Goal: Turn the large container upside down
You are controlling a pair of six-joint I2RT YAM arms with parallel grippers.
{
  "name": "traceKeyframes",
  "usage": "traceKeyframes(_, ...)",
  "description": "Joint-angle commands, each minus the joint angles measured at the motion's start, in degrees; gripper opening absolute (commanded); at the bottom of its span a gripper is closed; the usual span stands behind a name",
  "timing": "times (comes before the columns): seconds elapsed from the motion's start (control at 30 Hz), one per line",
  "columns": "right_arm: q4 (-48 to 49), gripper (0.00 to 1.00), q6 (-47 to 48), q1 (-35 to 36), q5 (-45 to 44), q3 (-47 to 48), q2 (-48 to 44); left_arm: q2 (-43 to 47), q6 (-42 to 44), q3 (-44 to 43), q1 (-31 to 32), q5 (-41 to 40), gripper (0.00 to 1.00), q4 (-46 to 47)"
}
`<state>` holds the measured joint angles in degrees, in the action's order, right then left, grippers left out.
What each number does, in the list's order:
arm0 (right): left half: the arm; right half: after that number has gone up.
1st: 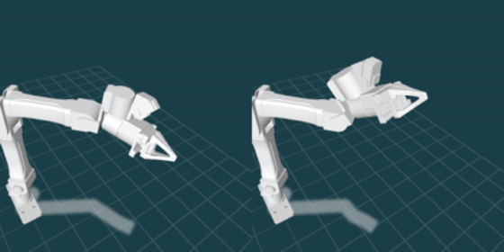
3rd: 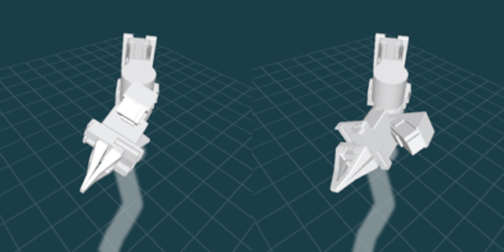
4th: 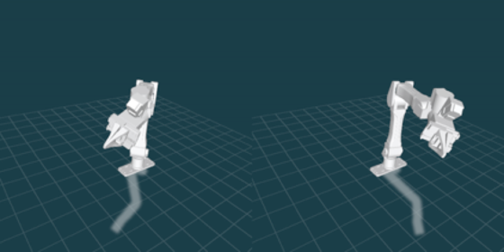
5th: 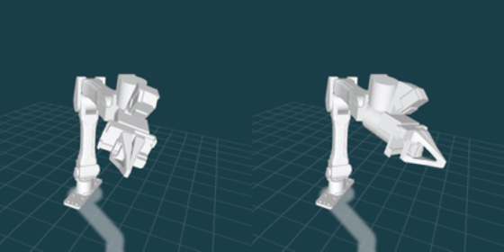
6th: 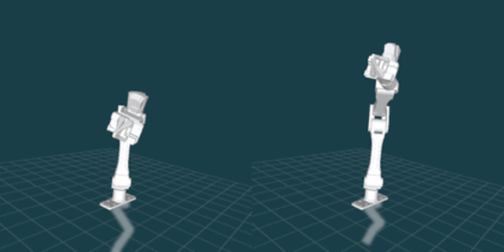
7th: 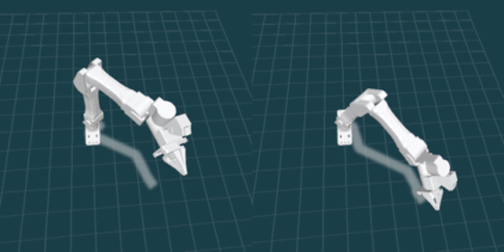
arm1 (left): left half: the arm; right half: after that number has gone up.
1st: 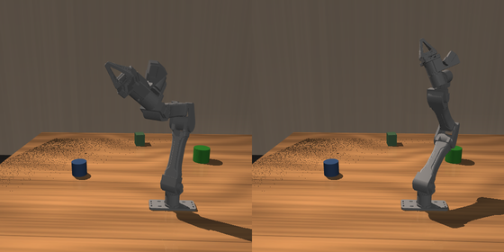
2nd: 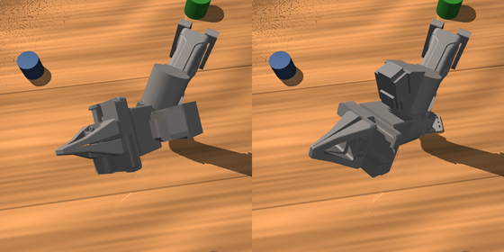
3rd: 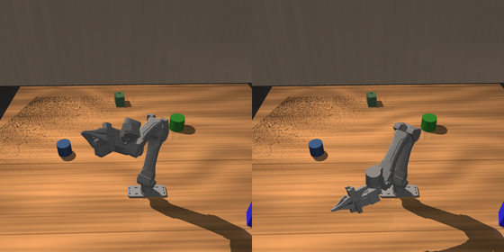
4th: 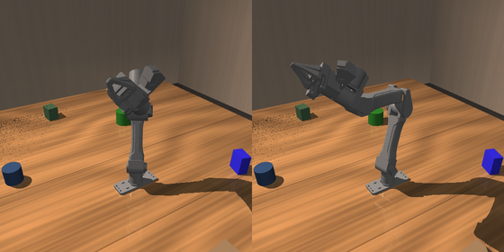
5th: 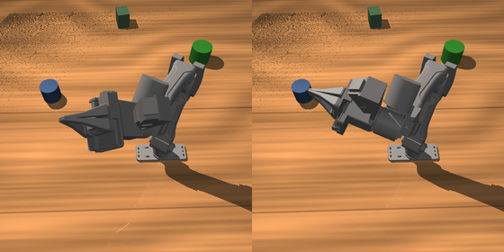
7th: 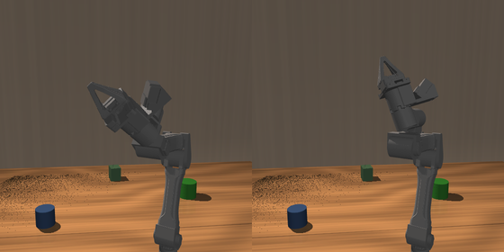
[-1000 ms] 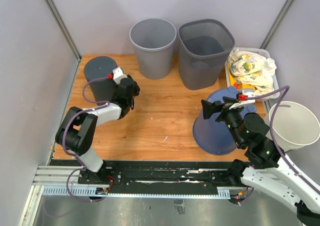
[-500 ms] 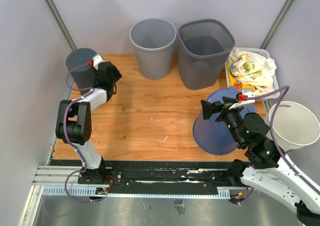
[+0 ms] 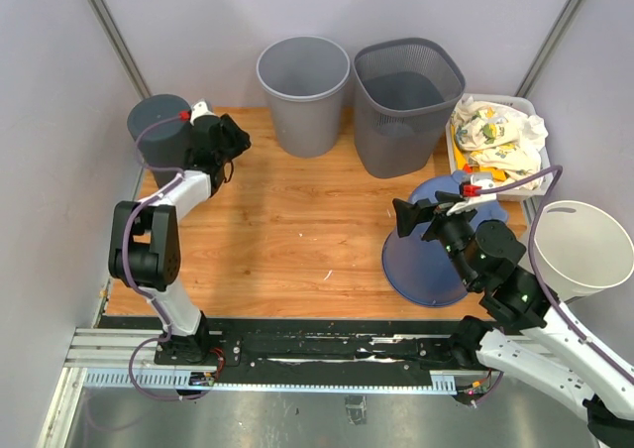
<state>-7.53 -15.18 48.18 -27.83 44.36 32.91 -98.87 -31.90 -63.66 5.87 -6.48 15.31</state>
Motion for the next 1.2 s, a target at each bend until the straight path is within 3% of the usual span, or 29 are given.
traceKeyframes(0.0,2.0,0.98,-0.4,-0.6,1.3,-0.5,0.8,4.7,-0.6,-3.2,1.2,2.5,0.54,-1.3)
traceKeyframes(0.07,1.9,0.98,-0.4,-0.6,1.6,-0.4,1.5,5.5,-1.8,-4.7,1.6,2.6,0.55,-2.3)
traceKeyframes(0.23,2.3,0.98,-0.6,-0.7,1.7,-0.7,2.3,2.5,-7.3,-19.3,2.4,1.4,0.55,-12.7)
traceKeyframes(0.67,2.2,0.98,-0.9,-0.8,4.0,-1.5,1.3,-21.9,-6.7,-63.4,7.0,-9.1,0.56,-37.2)
traceKeyframes(0.9,2.1,0.98,-0.8,-0.8,4.3,-1.6,1.5,-24.8,-6.3,-65.4,7.1,-13.6,0.57,-35.9)
traceKeyframes(1.17,2.3,0.98,-0.7,-0.9,4.3,-1.6,1.6,-27.8,-6.1,-65.9,7.4,-12.7,0.57,-34.6)
